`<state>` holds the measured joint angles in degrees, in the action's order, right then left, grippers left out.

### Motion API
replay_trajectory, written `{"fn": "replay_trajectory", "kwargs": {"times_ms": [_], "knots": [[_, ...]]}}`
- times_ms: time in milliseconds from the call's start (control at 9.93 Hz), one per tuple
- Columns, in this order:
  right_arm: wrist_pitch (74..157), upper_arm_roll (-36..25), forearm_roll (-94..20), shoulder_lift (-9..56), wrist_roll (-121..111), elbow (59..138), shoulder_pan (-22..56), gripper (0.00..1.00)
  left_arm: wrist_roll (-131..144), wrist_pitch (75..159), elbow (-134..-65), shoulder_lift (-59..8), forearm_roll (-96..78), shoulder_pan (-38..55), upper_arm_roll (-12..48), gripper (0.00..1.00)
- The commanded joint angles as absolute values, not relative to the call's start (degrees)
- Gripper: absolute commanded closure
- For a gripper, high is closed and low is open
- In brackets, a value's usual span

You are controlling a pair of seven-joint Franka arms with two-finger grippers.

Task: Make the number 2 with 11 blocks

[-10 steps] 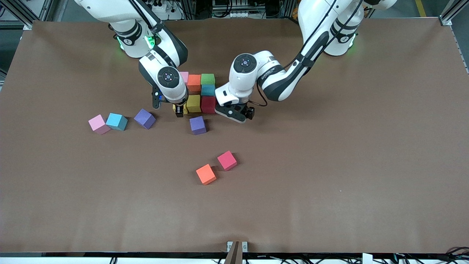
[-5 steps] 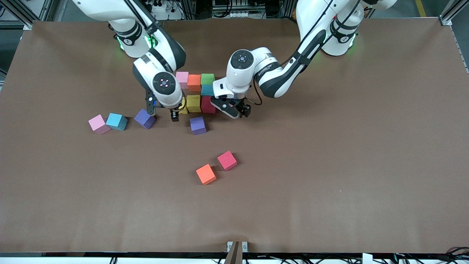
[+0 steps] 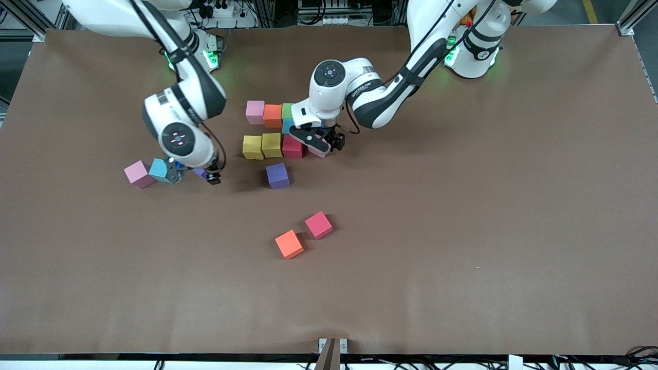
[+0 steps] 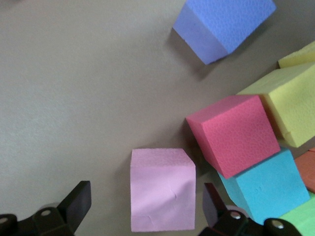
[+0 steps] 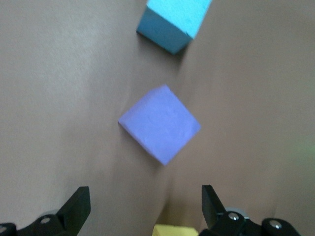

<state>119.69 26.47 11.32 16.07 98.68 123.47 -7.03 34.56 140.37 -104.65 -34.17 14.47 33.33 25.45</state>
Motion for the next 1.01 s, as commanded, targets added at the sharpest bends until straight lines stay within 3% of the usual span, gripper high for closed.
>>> {"fn": "replay_trajectory", "kwargs": {"times_ms": [0, 705, 906], "knots": [[119.44, 27.95, 12.13, 13.37, 85.93, 125.85, -9.58, 0.00, 35.68, 140.19, -105.47, -34.01, 14.15, 34.36, 25.49, 0.00], [123.73, 27.95, 12.13, 9.32, 54.87, 130.33, -9.49, 0.00, 36.03, 140.62, -105.47, -37.17, 19.07, 35.51, 25.22, 0.00], [126.55, 27.95, 12.13, 9.75, 50.29, 131.22, -9.05, 0.00, 37.44, 140.71, -105.38, -37.35, 19.07, 35.60, 25.22, 0.05]]}}
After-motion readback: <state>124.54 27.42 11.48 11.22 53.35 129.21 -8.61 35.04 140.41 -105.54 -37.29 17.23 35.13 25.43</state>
